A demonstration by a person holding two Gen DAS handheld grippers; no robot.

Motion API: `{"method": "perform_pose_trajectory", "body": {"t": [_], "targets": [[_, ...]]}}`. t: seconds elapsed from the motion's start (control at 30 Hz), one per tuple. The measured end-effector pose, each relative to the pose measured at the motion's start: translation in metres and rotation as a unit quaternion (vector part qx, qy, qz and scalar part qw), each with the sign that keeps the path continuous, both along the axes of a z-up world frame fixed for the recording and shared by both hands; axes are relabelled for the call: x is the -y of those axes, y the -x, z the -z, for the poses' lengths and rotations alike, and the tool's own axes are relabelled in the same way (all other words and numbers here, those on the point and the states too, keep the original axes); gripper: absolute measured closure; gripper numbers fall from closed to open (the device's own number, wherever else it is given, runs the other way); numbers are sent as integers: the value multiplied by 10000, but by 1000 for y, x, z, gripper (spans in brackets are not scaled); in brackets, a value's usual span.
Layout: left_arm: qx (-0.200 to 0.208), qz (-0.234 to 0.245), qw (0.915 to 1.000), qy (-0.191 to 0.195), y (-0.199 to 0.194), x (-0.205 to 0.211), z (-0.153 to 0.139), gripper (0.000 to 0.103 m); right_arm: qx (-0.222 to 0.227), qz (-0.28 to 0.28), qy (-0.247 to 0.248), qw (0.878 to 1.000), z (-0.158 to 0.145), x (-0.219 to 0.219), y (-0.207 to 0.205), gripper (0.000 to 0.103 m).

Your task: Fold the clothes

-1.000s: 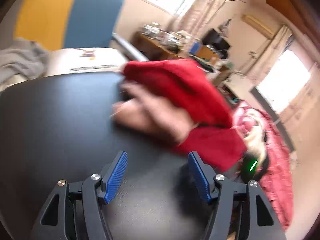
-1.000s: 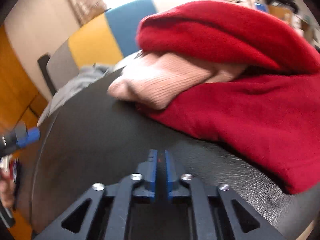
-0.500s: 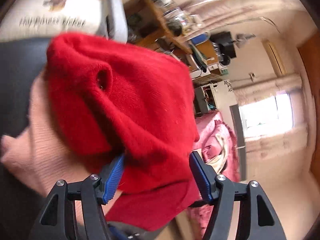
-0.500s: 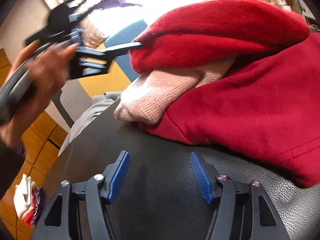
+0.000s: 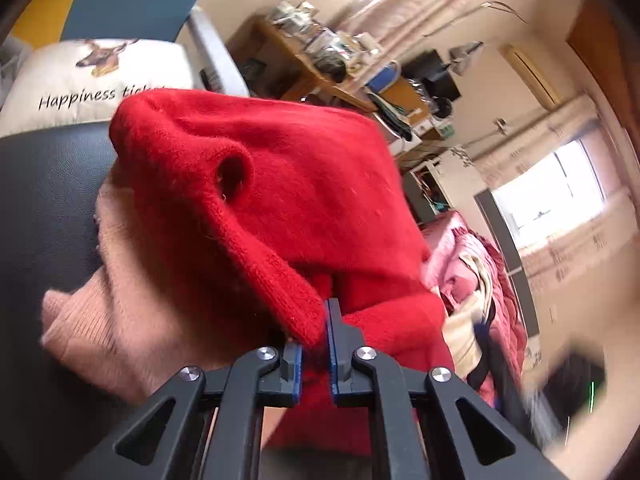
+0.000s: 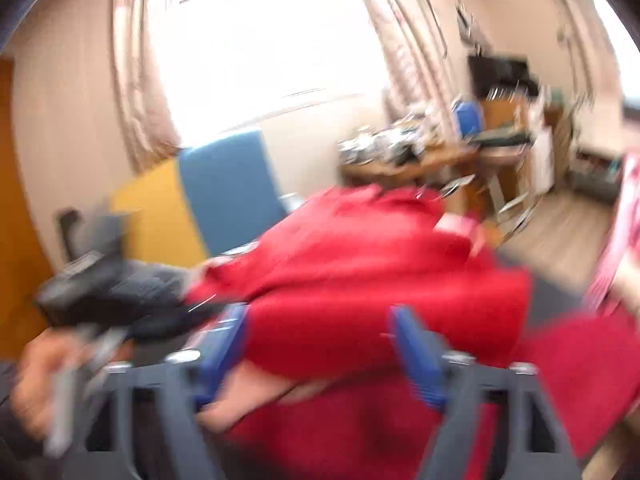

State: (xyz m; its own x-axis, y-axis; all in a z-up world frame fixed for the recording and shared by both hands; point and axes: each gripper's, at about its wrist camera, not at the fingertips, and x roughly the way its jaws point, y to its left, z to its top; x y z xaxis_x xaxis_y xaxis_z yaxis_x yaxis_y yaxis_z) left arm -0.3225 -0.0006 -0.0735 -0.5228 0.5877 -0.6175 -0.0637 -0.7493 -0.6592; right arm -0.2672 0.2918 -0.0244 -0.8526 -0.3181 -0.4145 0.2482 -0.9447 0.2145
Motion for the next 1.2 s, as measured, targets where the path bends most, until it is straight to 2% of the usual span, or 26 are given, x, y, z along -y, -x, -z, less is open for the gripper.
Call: {"method": "perform_pose_trajectory", "body": {"t": [0.07,0.1,0.2,0.23,0.27,0.3,0.33,0.43,0.47,0.57,0.63,0.7,0.8,0.87,0.93,0.97,1.0,1.07,1.1,1.13,1.2], "targets": [[-163,47,9998,117,-10,-4,-7,95,122,127,-269,9995,-4,-3,41,1],[-234,47,9996,163,-17,-2,-10,95,428,123,-373,9983,1,-3,67,1],[-258,-4,9994,235,-29,3,-9,96,1158,84,-301,9928,24,2,112,2],[-253,-18,9993,263,-31,4,-8,96,1350,69,-280,9904,31,4,123,17],[-249,-31,9993,291,-33,4,-7,96,1358,48,-269,9904,33,5,120,32],[-262,-52,9991,324,-35,5,-8,96,1366,26,-259,9903,36,6,117,71],[-276,-63,9991,325,-36,7,-8,96,1374,5,-248,9902,38,7,114,83],[-249,-87,9996,138,-36,12,-8,101,1394,-68,-200,9900,44,11,104,89],[-231,-45,9997,-37,-32,10,-9,99,1378,-135,-113,9903,43,12,96,89],[-18,-248,9986,-476,-30,19,2,72,1334,-335,129,9904,40,15,72,90],[182,-446,9959,-760,-27,26,13,68,1351,-462,124,9897,43,18,55,95],[364,-656,9920,-1018,-20,33,22,58,1420,-534,121,9884,52,21,43,97],[508,-1028,9856,-1245,-7,41,29,57,1494,-553,195,9870,63,17,35,97],[224,-1178,9867,-1100,-4,41,20,53,1448,-582,348,9871,63,12,31,96],[232,-1170,9877,-1010,5,36,17,50,1308,-615,465,9884,57,7,27,93],[353,-1123,9871,-1086,10,32,20,50,1190,-628,446,9899,51,6,26,93],[481,-1073,9862,-1168,16,28,23,49,1070,-616,409,9915,46,6,26,84],[881,-1093,9848,-1019,23,22,31,50,821,-423,212,9955,33,7,28,46],[858,-1148,9847,-994,25,21,32,50,693,-410,172,9966,29,9,30,11],[819,-1206,9845,-972,27,20,32,50,564,-397,131,9975,24,11,32,0],[861,-1390,9818,-970,28,20,37,50,459,-306,-100,9984,18,18,46,0]]}}
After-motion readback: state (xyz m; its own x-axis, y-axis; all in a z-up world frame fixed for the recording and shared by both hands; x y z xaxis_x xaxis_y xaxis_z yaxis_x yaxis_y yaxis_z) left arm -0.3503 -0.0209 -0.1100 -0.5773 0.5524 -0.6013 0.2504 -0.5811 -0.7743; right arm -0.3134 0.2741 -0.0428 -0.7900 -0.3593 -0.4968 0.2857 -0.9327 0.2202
